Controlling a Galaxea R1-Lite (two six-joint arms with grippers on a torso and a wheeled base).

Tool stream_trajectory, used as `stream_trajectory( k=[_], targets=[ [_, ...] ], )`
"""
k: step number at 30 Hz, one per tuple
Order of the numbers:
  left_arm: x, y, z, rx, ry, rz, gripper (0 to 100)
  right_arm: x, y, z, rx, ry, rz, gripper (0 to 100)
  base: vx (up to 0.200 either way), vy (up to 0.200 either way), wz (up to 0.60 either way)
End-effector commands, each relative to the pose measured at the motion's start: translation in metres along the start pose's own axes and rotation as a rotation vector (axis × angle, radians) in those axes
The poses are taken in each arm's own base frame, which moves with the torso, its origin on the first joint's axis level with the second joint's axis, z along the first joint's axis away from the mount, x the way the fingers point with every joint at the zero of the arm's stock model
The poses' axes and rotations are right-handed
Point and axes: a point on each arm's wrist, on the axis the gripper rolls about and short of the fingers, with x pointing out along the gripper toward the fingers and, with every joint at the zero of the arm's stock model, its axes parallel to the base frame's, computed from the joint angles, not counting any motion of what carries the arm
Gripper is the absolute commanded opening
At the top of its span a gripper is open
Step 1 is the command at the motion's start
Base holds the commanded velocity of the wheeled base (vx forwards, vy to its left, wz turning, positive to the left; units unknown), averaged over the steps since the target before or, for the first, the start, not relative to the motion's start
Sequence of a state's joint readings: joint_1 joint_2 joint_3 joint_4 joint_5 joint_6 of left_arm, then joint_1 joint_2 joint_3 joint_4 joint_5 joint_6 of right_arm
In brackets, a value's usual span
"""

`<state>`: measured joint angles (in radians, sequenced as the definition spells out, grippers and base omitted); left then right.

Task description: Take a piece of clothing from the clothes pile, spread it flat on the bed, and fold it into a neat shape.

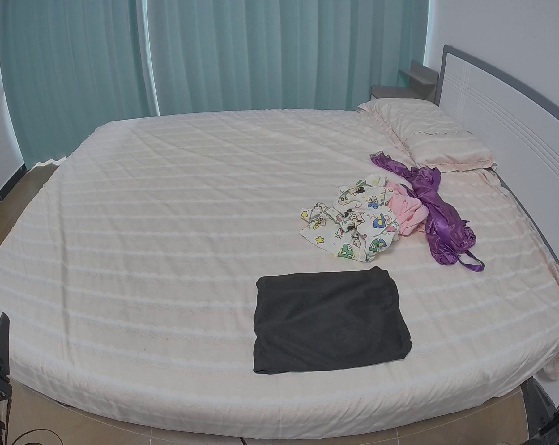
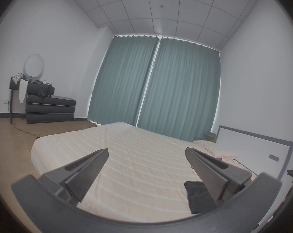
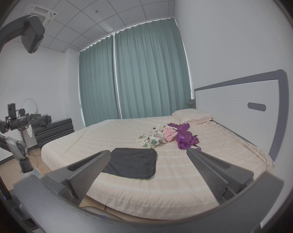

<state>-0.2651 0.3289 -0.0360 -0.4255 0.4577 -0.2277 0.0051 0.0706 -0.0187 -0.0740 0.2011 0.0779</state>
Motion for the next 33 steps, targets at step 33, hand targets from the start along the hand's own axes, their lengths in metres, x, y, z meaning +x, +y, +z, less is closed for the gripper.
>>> stream_trajectory(
  k=[33],
  targets=[
    [-0.037, 0.019, -0.042, 0.149, 0.010, 0.228, 100, -0.005, -0.005, -0.010, -0.027, -0.033, -0.257, 100, 0.000, 0.000, 0.00]
  ],
)
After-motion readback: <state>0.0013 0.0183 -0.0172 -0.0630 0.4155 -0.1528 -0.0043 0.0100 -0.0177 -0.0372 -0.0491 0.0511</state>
